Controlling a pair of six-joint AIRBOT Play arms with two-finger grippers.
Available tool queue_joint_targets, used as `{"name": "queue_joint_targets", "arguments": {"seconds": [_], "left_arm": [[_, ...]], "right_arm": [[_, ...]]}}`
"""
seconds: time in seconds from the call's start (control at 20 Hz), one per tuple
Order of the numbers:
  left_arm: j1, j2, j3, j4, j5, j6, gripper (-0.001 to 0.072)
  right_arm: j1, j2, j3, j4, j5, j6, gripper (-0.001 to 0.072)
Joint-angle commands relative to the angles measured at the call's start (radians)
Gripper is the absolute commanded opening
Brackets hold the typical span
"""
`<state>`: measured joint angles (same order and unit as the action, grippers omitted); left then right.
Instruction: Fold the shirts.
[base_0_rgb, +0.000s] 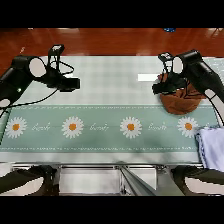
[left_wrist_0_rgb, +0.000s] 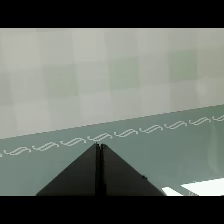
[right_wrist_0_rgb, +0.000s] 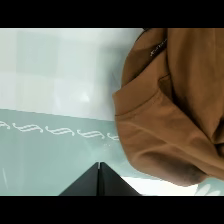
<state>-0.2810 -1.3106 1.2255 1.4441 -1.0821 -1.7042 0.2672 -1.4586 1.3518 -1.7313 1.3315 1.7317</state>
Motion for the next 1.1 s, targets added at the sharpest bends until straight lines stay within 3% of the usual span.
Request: {"name": "queue_joint_targets", "arguments": {"seconds": [0.0,0.7,0.9,0.95,1.0,1.05], "left_arm": [[0.0,0.0,0.0,0.0,0.0,0.0,0.0021],[0.0,0.0,0.0,0.0,0.0,0.0,0.0021],[0.0,-0.002,0.0,0.0,0.005,0.0,0.0021],[0.0,-0.008,0.0,0.001,0.032,0.0,0.0023],[0.0,-0.018,0.0,0.001,0.057,0.0,0.0114],[0.0,-0.03,0.0,0.001,0.061,0.0,0.0329]], "right_arm": [[0.001,0.0,0.0,0.0,0.0,0.0,0.0022],[0.001,0.0,0.0,0.0,0.0,0.0,0.0022],[0.001,0.0,0.0,-0.008,-0.161,0.0,0.0023],[0.0,0.0,0.0,-0.027,-0.23,0.005,0.0067],[0.001,0.0,0.0,-0.069,-0.303,0.016,0.03],[0.0,0.0,0.003,-0.14,-0.359,0.013,0.0417]]}}
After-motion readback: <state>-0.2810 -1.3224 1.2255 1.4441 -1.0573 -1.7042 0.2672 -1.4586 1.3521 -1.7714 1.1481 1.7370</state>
